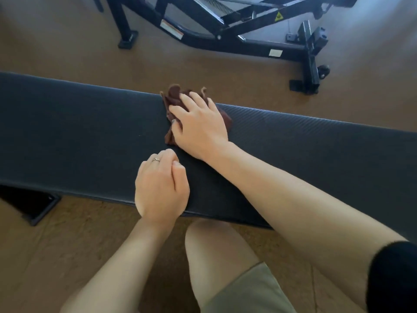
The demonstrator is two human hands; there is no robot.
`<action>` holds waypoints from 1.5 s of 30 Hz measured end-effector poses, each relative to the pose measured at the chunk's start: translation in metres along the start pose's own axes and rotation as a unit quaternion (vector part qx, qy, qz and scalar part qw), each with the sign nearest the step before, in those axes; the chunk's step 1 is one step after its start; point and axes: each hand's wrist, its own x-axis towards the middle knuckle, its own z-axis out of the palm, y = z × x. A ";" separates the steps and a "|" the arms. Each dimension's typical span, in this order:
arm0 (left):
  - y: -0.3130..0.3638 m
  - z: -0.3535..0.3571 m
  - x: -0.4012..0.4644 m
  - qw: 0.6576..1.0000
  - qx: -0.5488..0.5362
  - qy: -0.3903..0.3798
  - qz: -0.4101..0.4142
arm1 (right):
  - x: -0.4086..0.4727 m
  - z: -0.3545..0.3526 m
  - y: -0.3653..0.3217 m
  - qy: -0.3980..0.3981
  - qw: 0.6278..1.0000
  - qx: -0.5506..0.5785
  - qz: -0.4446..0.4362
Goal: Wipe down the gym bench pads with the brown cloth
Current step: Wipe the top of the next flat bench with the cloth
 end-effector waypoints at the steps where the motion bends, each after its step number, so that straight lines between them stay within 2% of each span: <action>1: 0.001 -0.003 0.001 1.000 -0.006 0.003 -0.006 | -0.009 -0.004 0.001 -0.008 1.000 0.014 -0.025; 4: -0.007 -0.022 0.011 0.998 -0.013 0.044 -0.038 | -0.076 -0.020 0.006 -0.033 0.994 0.048 -0.095; 7: -0.032 -0.042 0.028 0.990 0.049 0.092 -0.096 | -0.126 -0.028 0.010 -0.057 0.990 0.056 -0.114; 12: -0.051 -0.031 0.034 0.983 0.085 0.055 -0.154 | -0.065 -0.016 0.005 -0.055 0.988 0.048 -0.136; 19: -0.058 -0.029 0.037 0.982 0.119 0.033 -0.142 | 0.027 0.020 -0.061 -0.014 0.994 0.045 -0.097; 23: -0.057 -0.032 0.035 0.983 0.119 0.038 -0.133 | 0.021 0.018 -0.039 0.014 0.991 0.083 -0.107; 25: -0.056 -0.032 0.034 0.983 0.106 0.047 -0.142 | 0.008 0.007 0.001 0.033 0.994 0.077 -0.069; 30: -0.051 -0.031 0.030 0.985 0.075 0.063 -0.145 | -0.063 -0.043 0.118 0.052 0.990 0.013 0.131; 32: -0.050 -0.032 0.031 0.982 0.066 0.072 -0.160 | -0.079 -0.050 0.127 0.046 0.978 -0.012 0.201; 34: -0.049 -0.032 0.032 0.981 0.057 0.077 -0.169 | -0.077 -0.044 0.115 0.040 0.971 -0.027 0.233; 36: -0.049 -0.032 0.032 0.982 0.051 0.077 -0.168 | -0.057 -0.033 0.086 0.049 0.976 -0.019 0.213; 38: -0.051 -0.032 0.032 0.982 0.049 0.074 -0.164 | -0.028 -0.015 0.040 0.052 0.988 -0.009 0.147; 41: -0.055 -0.034 0.030 0.985 0.031 0.070 -0.152 | 0.010 0.008 -0.035 -0.001 0.998 -0.002 0.056; 45: -0.069 -0.049 0.030 0.993 -0.020 0.039 -0.113 | -0.017 -0.001 -0.044 -0.015 0.999 0.023 -0.034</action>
